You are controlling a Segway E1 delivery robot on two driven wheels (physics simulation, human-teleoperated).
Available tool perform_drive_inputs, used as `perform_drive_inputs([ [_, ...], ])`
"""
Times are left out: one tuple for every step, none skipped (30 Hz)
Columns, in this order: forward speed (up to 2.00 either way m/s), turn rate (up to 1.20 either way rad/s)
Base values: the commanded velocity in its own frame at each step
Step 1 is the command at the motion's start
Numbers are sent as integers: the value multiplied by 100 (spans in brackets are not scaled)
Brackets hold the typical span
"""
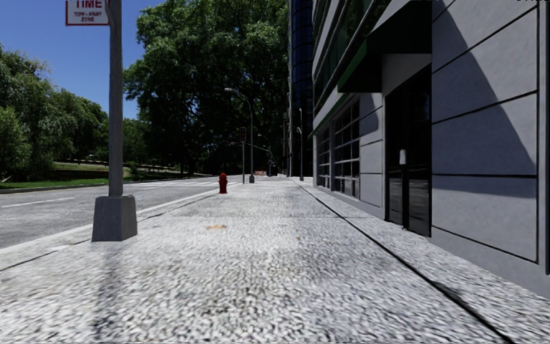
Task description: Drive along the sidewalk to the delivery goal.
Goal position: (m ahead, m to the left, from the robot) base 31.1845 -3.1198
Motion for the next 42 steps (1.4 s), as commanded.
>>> perform_drive_inputs([
  [200,0],
  [200,0],
  [200,0],
  [200,0],
  [200,0],
  [200,0],
  [200,0],
  [200,0],
  [200,0],
  [200,0],
  [200,0],
  [200,0],
  [200,0],
  [200,0],
  [200,0],
  [200,0],
  [200,0],
  [200,0],
  [200,0],
  [200,0],
  [200,0],
  [200,0],
  [200,0],
  [200,0],
  [200,-10],
  [200,-10],
  [200,-54],
  [200,-59],
  [200,-57],
  [200,-57],
  [200,-39],
  [200,-9],
  [200,0],
  [200,0],
  [200,0],
  [200,0],
  [200,0],
  [200,0],
  [200,0],
  [200,0],
  [200,0],
  [200,0],
])
